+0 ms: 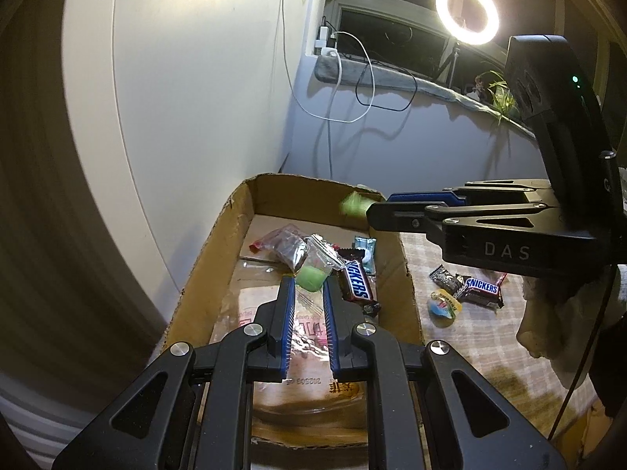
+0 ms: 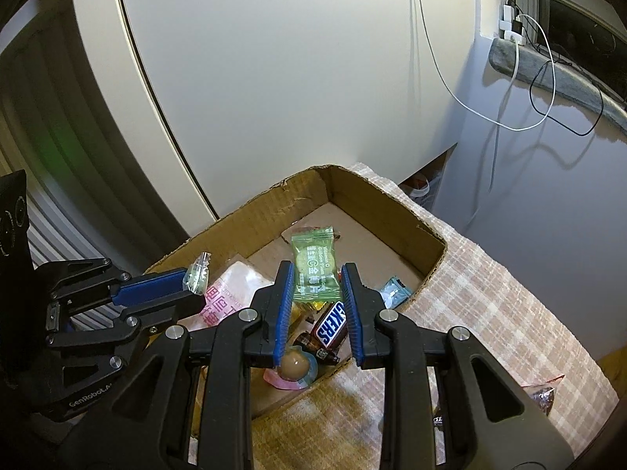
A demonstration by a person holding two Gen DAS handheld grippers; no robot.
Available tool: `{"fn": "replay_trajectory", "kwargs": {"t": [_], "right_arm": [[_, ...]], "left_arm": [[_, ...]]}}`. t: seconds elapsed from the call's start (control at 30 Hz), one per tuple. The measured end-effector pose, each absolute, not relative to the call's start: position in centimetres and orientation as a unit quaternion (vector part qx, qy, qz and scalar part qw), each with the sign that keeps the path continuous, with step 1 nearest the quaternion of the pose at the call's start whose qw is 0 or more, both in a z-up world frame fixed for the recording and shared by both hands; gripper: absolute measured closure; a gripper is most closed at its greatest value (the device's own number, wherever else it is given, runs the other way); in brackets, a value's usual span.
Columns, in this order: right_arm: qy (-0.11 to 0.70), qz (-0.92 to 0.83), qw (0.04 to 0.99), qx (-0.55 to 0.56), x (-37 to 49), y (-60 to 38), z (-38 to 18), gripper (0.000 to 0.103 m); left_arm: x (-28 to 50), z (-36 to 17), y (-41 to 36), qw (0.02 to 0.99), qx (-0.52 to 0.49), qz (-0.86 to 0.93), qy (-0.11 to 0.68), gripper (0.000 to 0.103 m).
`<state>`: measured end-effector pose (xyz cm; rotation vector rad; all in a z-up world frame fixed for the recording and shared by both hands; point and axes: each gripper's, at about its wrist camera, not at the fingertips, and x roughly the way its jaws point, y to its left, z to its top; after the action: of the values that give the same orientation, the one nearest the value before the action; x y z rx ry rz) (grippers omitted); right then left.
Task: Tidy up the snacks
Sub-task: 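Carry both green candies into the box and open both tools to drop them, then move both tools back over the table toward the remaining snacks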
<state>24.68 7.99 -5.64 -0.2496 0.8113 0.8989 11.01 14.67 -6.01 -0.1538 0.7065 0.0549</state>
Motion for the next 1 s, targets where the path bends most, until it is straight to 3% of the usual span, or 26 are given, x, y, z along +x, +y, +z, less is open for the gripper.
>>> {"fn": "replay_trajectory", "kwargs": {"t": [0.13,0.17,0.2,0.3,0.33,0.47,0.6,1.0], "right_arm": [[0.379,0.421,0.816,-0.117,24.7,8.0,-5.7,0.078],[0.379,0.421,0.816,-0.118,24.6,8.0,-5.7,0.077],[0.379,0.42,0.816,-0.119,24.6,8.0,-5.6,0.074],[0.371,0.416,0.821,-0.122,24.3,7.9,-5.4,0.04],[0.367,0.415,0.824,-0.122,24.2,7.8,-5.3,0.035],[0.364,0.408,0.828,-0.124,24.2,7.6,-4.9,0.034],[0.358,0.399,0.835,-0.125,24.0,7.1,-4.6,0.016],[0.347,0.378,0.851,-0.111,23.4,4.5,-3.8,0.015]], "left_arm": [[11.0,-6.0,14.7,0.936,-0.074,0.032,0.342,0.088],[10.9,-6.0,14.7,0.936,-0.074,0.034,0.342,0.083],[10.9,-5.9,14.7,0.937,-0.074,0.035,0.341,0.075],[10.8,-5.9,14.7,0.938,-0.069,0.042,0.336,0.058],[10.7,-5.8,14.7,0.939,-0.067,0.045,0.334,0.055],[10.5,-5.6,14.5,0.941,-0.059,0.052,0.33,0.044],[10.1,-5.2,14.0,0.943,-0.05,0.054,0.325,0.041],[9.4,-4.1,12.5,0.949,-0.034,0.053,0.309,0.04]]}}
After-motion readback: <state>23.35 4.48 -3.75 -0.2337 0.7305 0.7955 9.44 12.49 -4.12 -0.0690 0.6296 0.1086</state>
